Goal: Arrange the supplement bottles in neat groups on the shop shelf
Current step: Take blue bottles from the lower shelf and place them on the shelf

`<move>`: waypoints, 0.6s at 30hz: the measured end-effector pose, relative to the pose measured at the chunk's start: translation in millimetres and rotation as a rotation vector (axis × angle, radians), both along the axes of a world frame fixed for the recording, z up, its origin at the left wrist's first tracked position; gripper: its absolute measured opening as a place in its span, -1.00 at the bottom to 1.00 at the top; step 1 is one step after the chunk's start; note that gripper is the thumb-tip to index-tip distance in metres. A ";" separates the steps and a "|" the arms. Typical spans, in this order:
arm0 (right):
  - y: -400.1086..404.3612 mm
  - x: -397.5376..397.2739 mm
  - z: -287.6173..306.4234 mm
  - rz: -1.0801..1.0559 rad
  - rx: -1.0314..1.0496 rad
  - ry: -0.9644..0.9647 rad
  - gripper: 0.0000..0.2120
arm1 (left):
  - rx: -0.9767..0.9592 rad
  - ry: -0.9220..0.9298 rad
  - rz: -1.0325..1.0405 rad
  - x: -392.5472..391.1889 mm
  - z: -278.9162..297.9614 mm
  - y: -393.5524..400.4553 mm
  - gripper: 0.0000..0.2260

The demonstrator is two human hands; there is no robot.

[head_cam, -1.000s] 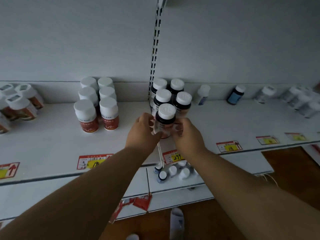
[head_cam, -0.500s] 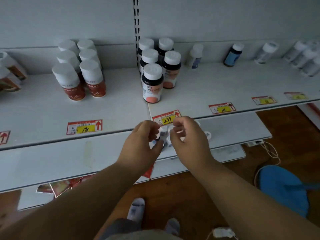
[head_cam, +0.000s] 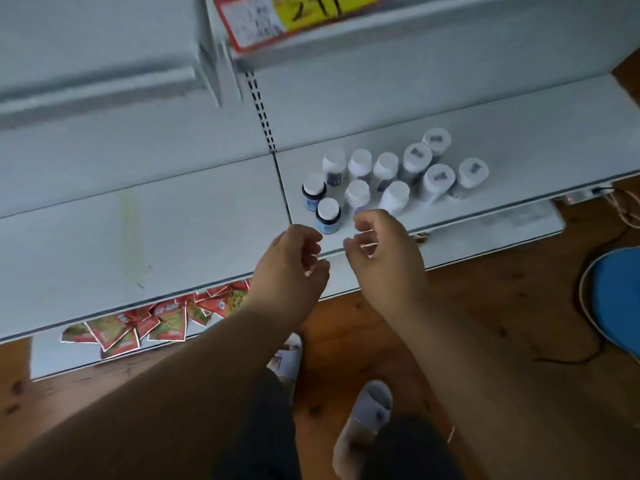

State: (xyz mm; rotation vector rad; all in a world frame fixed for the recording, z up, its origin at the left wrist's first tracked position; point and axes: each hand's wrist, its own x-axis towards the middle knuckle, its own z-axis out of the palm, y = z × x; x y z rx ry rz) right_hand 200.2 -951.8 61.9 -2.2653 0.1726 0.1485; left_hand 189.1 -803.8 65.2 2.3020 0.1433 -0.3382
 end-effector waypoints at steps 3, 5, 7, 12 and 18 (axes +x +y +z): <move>3.2 22.8 -49.7 -0.019 -0.005 0.059 -0.67 | -0.005 0.039 0.041 25.8 -51.8 2.2 -0.72; 4.6 39.8 -80.5 -0.023 -0.014 0.095 -0.67 | -0.028 0.077 0.077 47.4 -84.1 1.1 -0.65; 6.1 56.0 -107.6 -0.017 -0.024 0.139 -0.66 | -0.087 0.126 0.114 68.4 -109.3 -1.2 -0.55; 14.1 71.4 -129.3 -0.029 0.031 0.195 -0.71 | -0.143 0.069 0.143 93.7 -133.1 -4.0 -0.66; 7.8 28.0 -37.9 -0.107 0.166 0.197 -0.77 | -0.294 0.189 0.237 48.2 -46.3 6.7 -0.74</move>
